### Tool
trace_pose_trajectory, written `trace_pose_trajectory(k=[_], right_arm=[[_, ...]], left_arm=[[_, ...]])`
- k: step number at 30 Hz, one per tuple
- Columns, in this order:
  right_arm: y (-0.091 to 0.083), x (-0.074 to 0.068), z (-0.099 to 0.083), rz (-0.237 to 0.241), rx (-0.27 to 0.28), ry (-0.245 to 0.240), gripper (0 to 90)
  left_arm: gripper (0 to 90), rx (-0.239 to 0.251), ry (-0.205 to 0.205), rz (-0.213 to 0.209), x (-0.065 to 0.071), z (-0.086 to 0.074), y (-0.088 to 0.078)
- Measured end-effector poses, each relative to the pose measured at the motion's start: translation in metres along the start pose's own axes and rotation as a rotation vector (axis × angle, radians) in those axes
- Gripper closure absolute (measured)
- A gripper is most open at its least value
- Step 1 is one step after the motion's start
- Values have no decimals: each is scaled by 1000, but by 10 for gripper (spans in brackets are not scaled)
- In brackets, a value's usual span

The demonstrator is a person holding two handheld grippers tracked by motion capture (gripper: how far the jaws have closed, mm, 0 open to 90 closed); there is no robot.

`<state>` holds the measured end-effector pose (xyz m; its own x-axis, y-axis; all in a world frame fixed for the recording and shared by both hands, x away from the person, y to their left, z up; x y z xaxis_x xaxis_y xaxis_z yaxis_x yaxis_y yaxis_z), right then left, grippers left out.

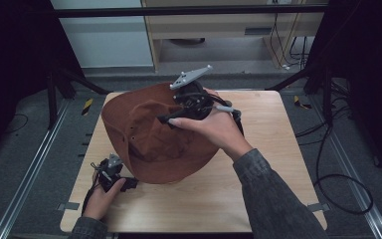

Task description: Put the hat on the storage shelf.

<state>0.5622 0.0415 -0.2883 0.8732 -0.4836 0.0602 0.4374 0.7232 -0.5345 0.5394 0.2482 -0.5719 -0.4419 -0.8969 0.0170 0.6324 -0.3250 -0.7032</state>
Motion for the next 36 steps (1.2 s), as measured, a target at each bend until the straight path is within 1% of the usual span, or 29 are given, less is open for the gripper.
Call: trace_pose_trajectory(k=[1,3,4,5,6,7,8,9,10,11,12,14,17,19,22,24,26,27,29,33,36], right_arm=[[-7,4,-3,-24,3,21,154],[-10,5,-5,-33,7,25,149],[-19,8,-10,-54,10,40,96],[-19,8,-10,-54,10,40,96],[-29,9,-15,-72,22,45,81],[-29,9,-15,-72,22,45,81],[-37,12,-19,-84,39,49,70],[-37,12,-19,-84,39,49,70],[-42,14,-22,-90,41,59,69],[-48,20,-29,-105,40,61,66],[-48,20,-29,-105,40,61,66],[-55,27,-35,-120,42,68,62],[-67,39,-44,-140,58,98,62],[-74,44,-50,-153,66,108,61],[-84,50,-61,-170,72,118,62],[-91,53,-68,-182,80,134,67],[-96,57,-74,-193,78,141,72],[-102,61,-82,-207,77,146,78],[-106,63,-85,-211,77,149,78],[-120,71,-101,-242,75,162,91],[-129,74,-116,-263,70,173,98]], left_arm=[[0,0,-1,0,0,0,0],[0,0,-1,-1,0,0,0],[0,0,-2,0,0,1,1],[0,1,-3,0,0,1,1],[0,1,-3,-1,0,1,1],[0,1,-3,-1,0,1,1],[0,1,-3,-1,0,1,1],[0,1,-3,-1,0,1,1],[0,1,-3,-1,0,1,1],[0,1,-3,-1,0,1,1],[0,1,-3,-1,0,1,1],[0,1,-3,-1,0,1,1],[0,1,-6,-1,0,1,1],[0,-2,-3,-2,0,1,1],[0,-2,-3,-2,0,1,1],[0,-2,-3,-2,0,1,1],[0,-2,-3,-2,0,1,1],[0,-2,-3,-2,0,1,1],[0,-2,-3,-2,0,1,1],[0,-2,1,-6,0,1,1],[0,1,2,-13,0,1,1]])
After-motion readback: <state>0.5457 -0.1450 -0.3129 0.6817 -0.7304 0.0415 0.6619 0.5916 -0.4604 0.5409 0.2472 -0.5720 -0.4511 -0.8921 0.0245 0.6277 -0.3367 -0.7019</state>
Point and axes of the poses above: each handheld gripper's, and its own axes: y roughly forward along the jaws, z roughly out of its top, x roughly to its right, the point moved 9 cm from there along y, roughly forward along the jaws, and after that the axes turned 3 degrees about -y, right-handed, at the moved point
